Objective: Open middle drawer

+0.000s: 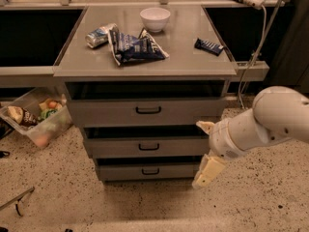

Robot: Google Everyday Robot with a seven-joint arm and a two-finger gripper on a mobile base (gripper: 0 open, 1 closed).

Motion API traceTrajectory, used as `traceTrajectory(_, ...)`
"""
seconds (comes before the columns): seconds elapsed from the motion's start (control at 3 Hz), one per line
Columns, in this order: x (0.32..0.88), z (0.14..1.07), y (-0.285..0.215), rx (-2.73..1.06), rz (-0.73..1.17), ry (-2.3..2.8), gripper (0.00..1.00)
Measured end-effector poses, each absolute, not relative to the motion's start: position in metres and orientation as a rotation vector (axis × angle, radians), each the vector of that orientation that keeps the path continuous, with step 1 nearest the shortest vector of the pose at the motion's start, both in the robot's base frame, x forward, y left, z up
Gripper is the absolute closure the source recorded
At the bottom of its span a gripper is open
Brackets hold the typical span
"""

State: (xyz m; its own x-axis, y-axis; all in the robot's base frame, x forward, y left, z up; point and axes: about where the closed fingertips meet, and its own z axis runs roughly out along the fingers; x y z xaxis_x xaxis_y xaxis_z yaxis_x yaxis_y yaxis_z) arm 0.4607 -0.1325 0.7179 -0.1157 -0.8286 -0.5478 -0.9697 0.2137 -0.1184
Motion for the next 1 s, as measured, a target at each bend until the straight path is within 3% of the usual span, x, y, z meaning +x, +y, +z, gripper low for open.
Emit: traceTrajectory(1.0, 0.517, 0.545, -0.076, -1.509, 0.495, 1.947, 0.00)
